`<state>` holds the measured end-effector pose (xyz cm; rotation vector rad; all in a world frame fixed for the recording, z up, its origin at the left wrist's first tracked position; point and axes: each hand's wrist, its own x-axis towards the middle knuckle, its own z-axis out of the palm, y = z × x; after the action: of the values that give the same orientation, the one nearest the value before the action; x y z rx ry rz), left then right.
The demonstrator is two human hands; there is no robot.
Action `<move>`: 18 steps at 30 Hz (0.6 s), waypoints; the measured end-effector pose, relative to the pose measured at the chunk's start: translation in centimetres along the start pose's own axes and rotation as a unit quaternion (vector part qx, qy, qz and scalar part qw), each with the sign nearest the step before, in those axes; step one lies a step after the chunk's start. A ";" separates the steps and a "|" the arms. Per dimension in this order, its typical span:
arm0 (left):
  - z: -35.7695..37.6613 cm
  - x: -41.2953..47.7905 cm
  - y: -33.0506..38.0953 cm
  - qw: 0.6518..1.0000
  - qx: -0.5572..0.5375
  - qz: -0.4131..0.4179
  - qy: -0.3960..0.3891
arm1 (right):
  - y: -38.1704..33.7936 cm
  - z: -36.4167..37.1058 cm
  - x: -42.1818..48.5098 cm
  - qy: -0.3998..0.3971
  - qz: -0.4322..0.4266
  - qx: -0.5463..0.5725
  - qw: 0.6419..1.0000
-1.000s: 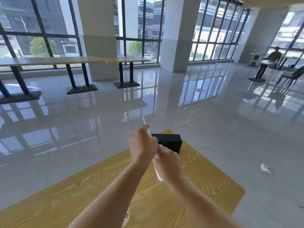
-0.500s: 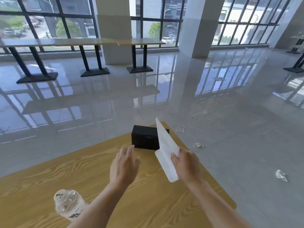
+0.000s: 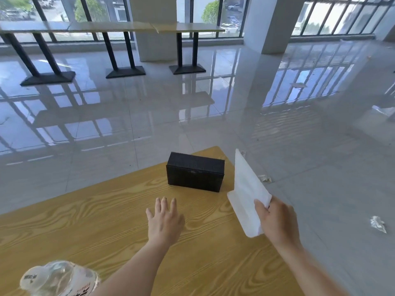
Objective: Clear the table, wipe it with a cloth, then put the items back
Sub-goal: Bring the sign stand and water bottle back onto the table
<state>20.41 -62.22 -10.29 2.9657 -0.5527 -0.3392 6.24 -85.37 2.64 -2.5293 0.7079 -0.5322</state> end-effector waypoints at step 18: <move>4.3 3.7 0.6 0.995 0.025 -0.091 0.004 | 2.6 5.6 6.6 0.027 0.020 0.035 0.999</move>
<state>22.51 -64.40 -15.08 3.0726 -0.2937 -0.3329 13.10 -89.21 -1.77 -2.4390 0.7448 -0.6042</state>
